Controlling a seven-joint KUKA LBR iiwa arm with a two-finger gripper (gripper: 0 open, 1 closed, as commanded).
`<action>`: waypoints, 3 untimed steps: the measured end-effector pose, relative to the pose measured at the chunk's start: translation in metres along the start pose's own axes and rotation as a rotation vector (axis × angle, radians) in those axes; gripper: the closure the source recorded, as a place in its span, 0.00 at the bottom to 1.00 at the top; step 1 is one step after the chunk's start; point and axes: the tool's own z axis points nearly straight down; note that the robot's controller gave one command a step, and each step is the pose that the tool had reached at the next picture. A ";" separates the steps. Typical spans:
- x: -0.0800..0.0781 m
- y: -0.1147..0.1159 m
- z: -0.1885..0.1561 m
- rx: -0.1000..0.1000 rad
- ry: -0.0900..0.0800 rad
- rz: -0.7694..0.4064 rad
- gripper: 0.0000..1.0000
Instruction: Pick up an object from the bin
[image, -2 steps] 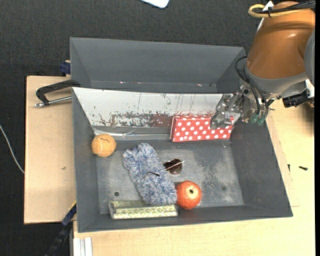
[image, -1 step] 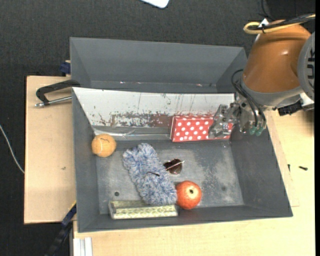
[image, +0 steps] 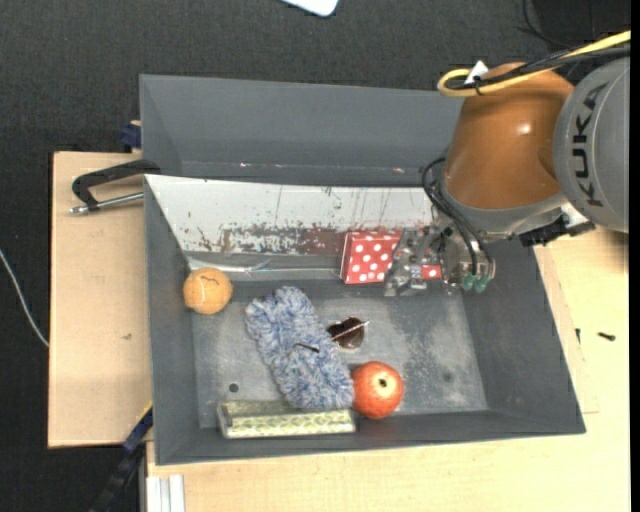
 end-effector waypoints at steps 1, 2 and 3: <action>-0.021 0.010 0.050 -0.006 -0.009 0.063 1.00; 0.052 0.000 0.099 -0.002 -0.003 -0.101 1.00; 0.037 0.002 0.089 -0.006 -0.063 -0.097 0.00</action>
Offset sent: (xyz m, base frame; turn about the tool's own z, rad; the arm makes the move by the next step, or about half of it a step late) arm -0.0524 0.0034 -0.0994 -0.1014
